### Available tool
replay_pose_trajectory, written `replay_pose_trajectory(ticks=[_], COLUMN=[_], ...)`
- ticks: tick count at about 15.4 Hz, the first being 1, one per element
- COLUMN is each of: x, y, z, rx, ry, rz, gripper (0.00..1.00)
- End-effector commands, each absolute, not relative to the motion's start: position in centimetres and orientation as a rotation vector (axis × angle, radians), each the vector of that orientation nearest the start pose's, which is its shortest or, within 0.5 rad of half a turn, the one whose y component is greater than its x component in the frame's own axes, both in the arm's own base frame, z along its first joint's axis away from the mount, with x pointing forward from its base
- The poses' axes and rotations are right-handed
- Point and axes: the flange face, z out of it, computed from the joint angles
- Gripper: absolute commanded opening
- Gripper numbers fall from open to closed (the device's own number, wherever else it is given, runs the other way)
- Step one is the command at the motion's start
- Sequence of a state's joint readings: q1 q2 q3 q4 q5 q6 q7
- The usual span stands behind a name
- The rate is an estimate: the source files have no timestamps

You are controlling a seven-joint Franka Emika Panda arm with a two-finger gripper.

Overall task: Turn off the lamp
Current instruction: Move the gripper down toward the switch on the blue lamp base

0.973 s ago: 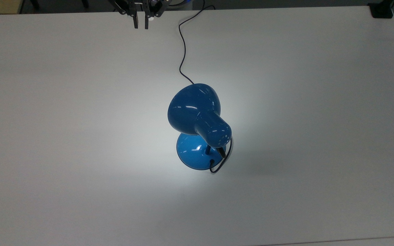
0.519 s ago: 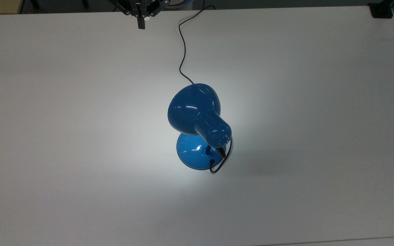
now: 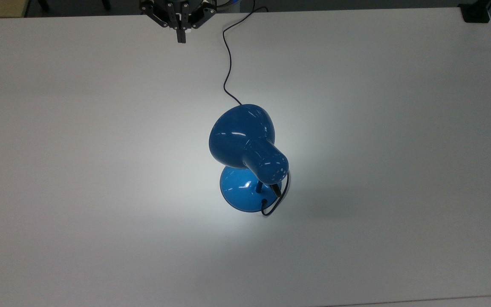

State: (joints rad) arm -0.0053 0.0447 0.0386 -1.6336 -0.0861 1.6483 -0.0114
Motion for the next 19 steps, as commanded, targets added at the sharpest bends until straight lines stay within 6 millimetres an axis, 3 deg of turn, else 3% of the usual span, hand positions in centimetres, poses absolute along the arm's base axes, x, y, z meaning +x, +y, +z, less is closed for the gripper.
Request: replay_pose_trajectory(ticks=[1,12,19], x=[57.0,59.2,61.6], y=[1.9,4.6,9.1], z=[54.3,45.9,41.3], rx=[-3.218,-3.197,-3.155], ry=[-0.146,-0.274,-0.427], rz=[0.028,-0.116,-0.244], gripper=[0.00,0.00,0.00])
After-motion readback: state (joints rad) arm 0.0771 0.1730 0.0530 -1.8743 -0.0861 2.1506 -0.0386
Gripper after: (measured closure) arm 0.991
